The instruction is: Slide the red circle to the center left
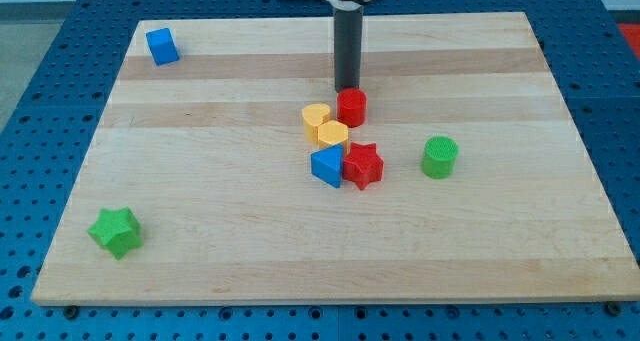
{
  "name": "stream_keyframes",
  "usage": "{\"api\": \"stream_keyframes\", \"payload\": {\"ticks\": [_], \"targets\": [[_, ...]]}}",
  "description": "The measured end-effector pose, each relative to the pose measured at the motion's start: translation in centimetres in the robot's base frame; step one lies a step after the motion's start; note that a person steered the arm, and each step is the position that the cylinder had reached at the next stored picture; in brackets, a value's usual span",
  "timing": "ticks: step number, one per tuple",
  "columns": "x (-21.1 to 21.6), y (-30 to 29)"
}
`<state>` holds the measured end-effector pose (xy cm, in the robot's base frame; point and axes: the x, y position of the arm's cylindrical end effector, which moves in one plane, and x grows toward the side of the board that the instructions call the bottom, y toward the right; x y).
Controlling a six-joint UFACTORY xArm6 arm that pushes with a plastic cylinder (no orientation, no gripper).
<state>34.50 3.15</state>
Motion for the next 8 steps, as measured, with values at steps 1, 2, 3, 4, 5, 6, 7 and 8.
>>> {"api": "stream_keyframes", "payload": {"ticks": [1, 2, 3, 4, 5, 6, 7, 8], "targets": [[1.3, 7.1], [5.3, 8.4], [5.7, 6.2], [5.7, 3.7], [5.7, 1.1], [5.3, -0.9], [3.1, -2.4], [1.6, -4.6]]}}
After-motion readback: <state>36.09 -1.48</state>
